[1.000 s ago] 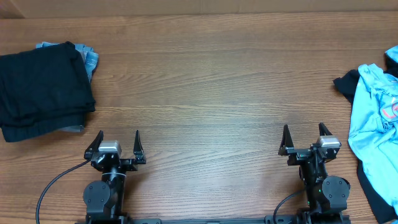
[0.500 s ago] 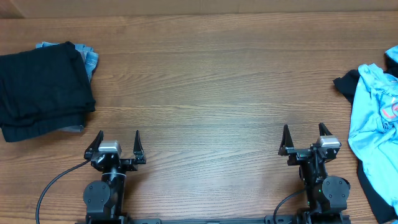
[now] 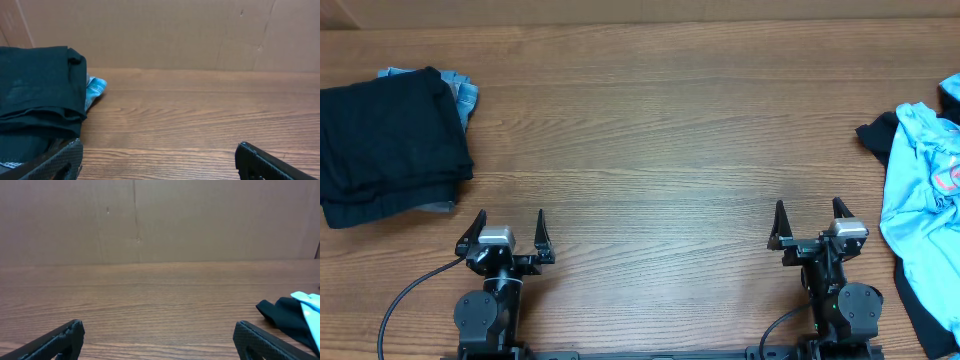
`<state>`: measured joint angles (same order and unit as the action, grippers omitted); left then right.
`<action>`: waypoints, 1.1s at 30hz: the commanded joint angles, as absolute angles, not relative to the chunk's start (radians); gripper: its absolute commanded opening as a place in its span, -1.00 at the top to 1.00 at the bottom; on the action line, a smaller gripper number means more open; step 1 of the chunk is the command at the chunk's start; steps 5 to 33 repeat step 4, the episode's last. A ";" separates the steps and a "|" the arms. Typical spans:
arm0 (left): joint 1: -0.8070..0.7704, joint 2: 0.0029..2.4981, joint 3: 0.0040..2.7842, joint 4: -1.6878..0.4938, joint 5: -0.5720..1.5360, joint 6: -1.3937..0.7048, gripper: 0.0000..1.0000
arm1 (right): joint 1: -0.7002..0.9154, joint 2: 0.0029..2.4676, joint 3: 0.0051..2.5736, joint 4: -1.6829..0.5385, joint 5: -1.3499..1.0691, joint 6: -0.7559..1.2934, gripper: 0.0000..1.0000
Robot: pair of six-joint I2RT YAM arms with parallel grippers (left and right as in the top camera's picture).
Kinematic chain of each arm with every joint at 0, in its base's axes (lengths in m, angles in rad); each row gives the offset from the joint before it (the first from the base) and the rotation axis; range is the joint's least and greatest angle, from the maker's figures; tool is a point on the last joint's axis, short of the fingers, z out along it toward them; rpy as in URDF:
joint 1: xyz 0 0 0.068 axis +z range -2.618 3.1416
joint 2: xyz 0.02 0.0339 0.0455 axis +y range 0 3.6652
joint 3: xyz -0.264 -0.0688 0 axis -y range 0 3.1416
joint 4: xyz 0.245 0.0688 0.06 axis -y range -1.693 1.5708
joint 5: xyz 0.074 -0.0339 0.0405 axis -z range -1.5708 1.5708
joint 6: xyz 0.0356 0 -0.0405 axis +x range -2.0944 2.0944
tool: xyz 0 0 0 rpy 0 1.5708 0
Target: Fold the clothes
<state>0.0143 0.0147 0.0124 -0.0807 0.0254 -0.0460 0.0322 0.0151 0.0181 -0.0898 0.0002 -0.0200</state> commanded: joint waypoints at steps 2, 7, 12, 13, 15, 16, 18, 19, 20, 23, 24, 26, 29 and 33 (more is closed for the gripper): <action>0.012 0.004 0.005 -0.076 0.022 -0.048 -1.00 | 0.027 0.009 0.008 -0.084 -0.001 -0.023 -1.00; 0.012 0.004 0.005 -0.076 0.022 -0.049 -1.00 | 0.027 0.009 0.008 -0.084 -0.001 -0.023 -1.00; 0.012 0.004 0.005 -0.076 0.022 -0.049 -1.00 | 0.027 0.009 0.008 -0.084 -0.001 -0.023 -1.00; 0.012 0.004 0.005 -0.076 0.022 -0.049 -1.00 | 0.027 0.009 0.008 -0.084 -0.001 -0.023 -1.00; 0.012 0.004 0.005 -0.076 0.022 -0.049 -1.00 | 0.027 0.009 0.008 -0.084 -0.001 -0.023 -1.00; 0.012 0.004 0.005 -0.076 0.022 -0.049 -1.00 | 0.027 0.009 0.008 -0.084 -0.001 -0.023 -1.00; 0.012 0.004 0.005 -0.076 0.022 -0.049 -1.00 | 0.027 0.009 0.008 -0.084 -0.001 -0.023 -1.00; 0.012 0.004 0.005 -0.076 0.022 -0.049 -1.00 | 0.027 0.009 0.008 -0.084 -0.001 -0.023 -1.00; 0.012 0.004 0.005 -0.076 0.022 -0.049 -1.00 | 0.027 0.009 0.008 -0.084 -0.001 -0.023 -1.00; 0.012 0.004 0.005 -0.076 0.022 -0.049 -1.00 | 0.027 0.009 0.008 -0.084 -0.001 -0.023 -1.00; 0.012 0.004 0.005 -0.076 0.022 -0.049 -1.00 | 0.027 0.009 0.008 -0.084 -0.001 -0.023 -1.00; 0.012 0.004 0.005 -0.076 0.022 -0.049 -1.00 | 0.027 0.009 0.008 -0.084 -0.001 -0.023 -1.00; 0.012 0.004 0.005 -0.076 0.022 -0.049 -1.00 | 0.027 0.009 0.008 -0.084 -0.001 -0.023 -1.00; 0.012 0.004 0.005 -0.076 0.022 -0.049 -1.00 | 0.027 0.009 0.008 -0.084 -0.001 -0.023 -1.00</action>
